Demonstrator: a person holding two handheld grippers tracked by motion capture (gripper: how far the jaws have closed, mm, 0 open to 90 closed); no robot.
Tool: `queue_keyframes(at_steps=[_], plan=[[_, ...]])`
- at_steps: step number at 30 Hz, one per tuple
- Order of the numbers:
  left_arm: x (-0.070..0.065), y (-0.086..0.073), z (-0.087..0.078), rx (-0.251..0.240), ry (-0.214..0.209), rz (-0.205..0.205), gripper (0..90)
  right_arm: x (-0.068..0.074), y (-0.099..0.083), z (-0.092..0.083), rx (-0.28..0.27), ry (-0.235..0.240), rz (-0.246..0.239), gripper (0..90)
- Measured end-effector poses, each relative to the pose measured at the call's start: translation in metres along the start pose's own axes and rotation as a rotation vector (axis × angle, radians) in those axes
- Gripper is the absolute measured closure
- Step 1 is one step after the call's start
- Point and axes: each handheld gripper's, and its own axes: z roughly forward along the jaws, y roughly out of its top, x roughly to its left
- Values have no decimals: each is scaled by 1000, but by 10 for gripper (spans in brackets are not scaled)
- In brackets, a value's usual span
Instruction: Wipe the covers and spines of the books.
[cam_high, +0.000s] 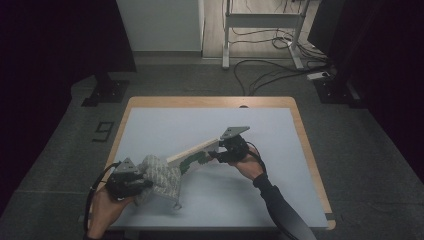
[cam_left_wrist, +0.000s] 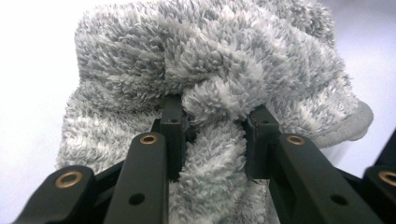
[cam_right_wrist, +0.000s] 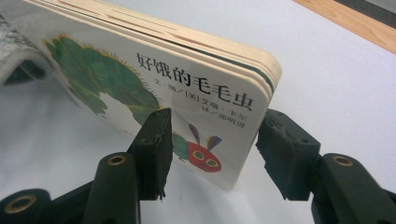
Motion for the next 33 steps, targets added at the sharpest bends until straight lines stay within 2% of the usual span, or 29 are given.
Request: queue_keyframes(at_steps=[6,10,21,25,27,33], plan=[[2,8,18,23,5,16,661,1,0,0,0,-7,-3,442],[1,10,33,62,11,33,659,1,0,0,-2,-7,-7,443],[0,2,65,136,9,43,658,1,0,0,-1,-9,-8,445],[0,-3,69,98,4,31,657,2,-1,0,0,-10,-12,445],[0,-3,69,86,0,38,660,1,-1,-1,-2,-8,-12,445],[1,1,60,36,-9,29,666,2,-2,-1,-2,-12,-9,444]])
